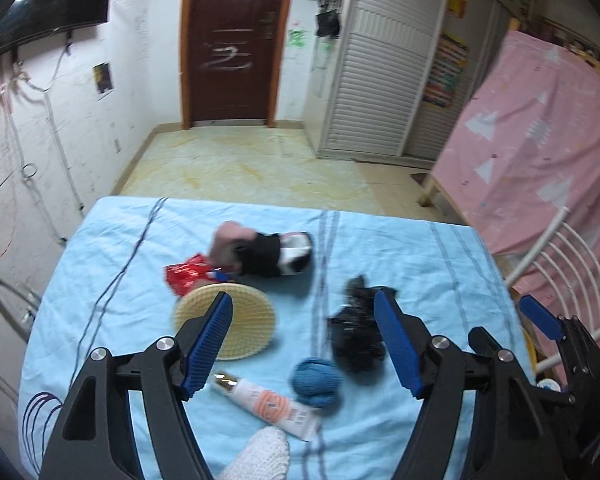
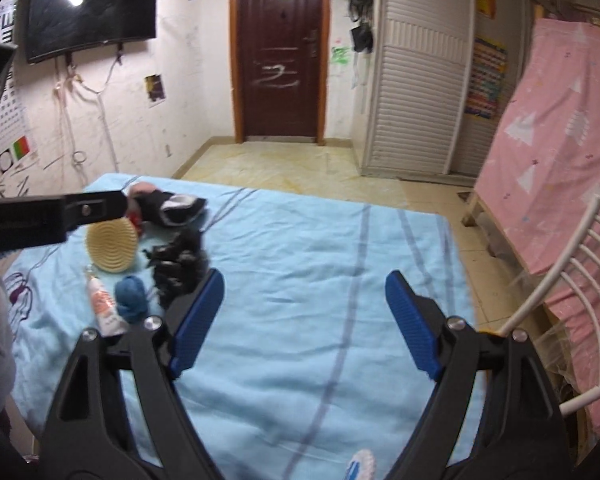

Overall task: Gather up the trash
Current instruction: 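Move both open tools back over the bedsheet toward the hairbrush and black bag, then grasp the beige round hairbrush with the left tool while the right tool grasps the black plastic bag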

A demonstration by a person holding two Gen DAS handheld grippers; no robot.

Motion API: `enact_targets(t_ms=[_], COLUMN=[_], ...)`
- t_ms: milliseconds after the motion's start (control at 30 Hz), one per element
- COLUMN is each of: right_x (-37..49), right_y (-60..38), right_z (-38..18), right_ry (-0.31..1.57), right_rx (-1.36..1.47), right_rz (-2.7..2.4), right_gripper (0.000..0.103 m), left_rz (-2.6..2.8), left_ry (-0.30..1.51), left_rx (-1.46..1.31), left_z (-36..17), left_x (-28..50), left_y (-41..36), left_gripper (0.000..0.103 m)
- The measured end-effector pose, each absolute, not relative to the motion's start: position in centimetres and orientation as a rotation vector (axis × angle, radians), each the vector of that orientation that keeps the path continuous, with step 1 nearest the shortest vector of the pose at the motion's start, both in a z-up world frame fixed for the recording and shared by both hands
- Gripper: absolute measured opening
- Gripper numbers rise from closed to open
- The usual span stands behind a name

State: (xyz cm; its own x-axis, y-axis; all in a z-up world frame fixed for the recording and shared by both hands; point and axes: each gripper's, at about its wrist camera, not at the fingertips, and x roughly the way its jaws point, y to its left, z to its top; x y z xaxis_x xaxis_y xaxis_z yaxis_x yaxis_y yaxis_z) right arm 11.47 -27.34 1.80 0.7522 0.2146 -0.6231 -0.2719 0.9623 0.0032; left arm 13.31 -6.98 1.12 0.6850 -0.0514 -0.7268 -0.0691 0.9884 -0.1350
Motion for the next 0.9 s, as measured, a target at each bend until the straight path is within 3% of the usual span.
enact_targets(t_ms=[333,600,900], right_x=[13.2,14.3,15.3], right_y=[-23.9,-22.4,-20.9], right_z=[0.5,0.1,-0.7], right_ry=[0.726,0.755,0.78], right_rx=[-0.089,-0.098,-0.108], right_rz=[0.347,0.39,0.429], right_gripper=[0.08,0.082,0.084], left_rz=[0.107,0.128,0.105], left_ry=[0.882,0.923,0.966], left_rx=[-0.211,-0.221,-0.234], left_z=[-1.3,-3.0,-4.8], left_x=[14.9,16.1,17.1], left_y=[-3.0,-2.4,-2.6], left_gripper=[0.065,0.071,0.072])
